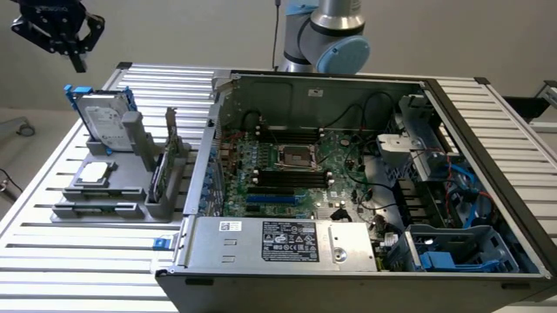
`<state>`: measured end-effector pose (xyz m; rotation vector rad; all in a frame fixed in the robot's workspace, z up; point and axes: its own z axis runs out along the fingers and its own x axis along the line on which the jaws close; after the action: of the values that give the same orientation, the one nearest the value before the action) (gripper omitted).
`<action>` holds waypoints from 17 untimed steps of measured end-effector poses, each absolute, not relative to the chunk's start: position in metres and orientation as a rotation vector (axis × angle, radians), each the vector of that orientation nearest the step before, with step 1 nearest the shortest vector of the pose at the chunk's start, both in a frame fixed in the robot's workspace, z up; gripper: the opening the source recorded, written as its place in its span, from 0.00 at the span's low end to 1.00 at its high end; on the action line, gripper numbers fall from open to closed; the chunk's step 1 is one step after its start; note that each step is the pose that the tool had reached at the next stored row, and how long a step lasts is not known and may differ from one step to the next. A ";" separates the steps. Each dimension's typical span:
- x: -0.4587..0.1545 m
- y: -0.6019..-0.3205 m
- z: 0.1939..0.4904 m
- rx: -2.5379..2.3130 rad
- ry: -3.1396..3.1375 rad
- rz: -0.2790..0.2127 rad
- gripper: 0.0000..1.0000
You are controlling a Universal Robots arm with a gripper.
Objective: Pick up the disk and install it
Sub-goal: 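Pick up the disk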
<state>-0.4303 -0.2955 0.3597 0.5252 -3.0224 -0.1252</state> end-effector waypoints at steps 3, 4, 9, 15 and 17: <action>-0.430 -0.295 0.360 0.607 -3.005 -0.122 0.11; -0.430 -0.295 0.360 0.636 -2.999 -0.121 0.11; -0.430 -0.295 0.360 0.769 -2.964 -0.115 0.11; -0.430 -0.295 0.361 0.930 -2.917 -0.107 0.11; -0.430 -0.295 0.362 0.984 -2.900 -0.104 0.11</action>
<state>-0.4303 -0.2955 0.3621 0.9842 -2.9000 -0.1041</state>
